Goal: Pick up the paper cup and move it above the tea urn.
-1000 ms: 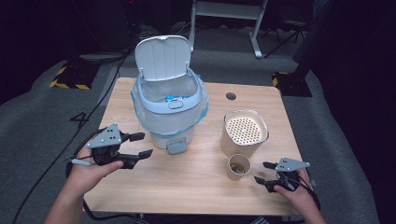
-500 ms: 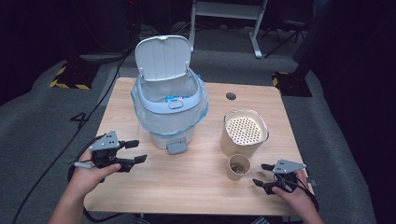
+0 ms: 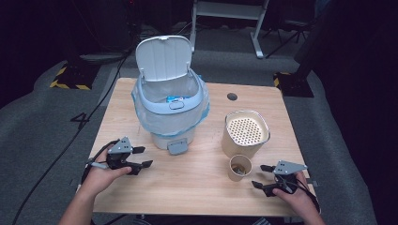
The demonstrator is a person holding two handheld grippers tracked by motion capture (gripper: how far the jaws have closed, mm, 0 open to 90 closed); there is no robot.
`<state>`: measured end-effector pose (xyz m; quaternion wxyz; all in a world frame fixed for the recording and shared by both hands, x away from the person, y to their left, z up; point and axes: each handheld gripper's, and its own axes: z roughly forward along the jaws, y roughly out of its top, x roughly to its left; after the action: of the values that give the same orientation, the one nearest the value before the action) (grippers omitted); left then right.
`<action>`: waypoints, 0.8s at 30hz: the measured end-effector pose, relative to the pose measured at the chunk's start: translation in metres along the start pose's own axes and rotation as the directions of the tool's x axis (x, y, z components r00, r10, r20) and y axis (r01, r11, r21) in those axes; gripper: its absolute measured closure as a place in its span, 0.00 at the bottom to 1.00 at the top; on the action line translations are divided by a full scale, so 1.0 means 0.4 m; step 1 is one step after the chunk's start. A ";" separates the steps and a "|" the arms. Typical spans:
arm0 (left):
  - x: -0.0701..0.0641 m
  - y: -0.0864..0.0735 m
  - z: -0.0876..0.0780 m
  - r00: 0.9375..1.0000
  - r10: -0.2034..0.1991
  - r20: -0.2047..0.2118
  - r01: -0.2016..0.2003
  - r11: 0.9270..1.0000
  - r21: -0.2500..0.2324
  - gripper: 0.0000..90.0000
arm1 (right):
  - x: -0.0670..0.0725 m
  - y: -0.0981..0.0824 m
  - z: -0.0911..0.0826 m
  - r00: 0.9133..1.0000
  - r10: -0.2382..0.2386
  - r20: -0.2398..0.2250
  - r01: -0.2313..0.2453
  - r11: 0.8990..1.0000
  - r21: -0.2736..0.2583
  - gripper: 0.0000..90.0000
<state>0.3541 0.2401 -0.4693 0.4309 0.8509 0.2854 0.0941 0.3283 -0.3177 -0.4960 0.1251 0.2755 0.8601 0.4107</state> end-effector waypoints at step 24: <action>-0.025 -0.041 0.092 0.998 0.047 -0.046 -0.040 0.990 0.133 0.28 | 0.043 0.049 0.044 0.999 -0.026 -0.036 0.022 0.995 -0.100 0.23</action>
<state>0.3543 0.2171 -0.5041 0.3645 0.8810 0.2827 0.1051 0.3292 -0.2865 -0.4917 0.1276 0.2508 0.8440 0.4566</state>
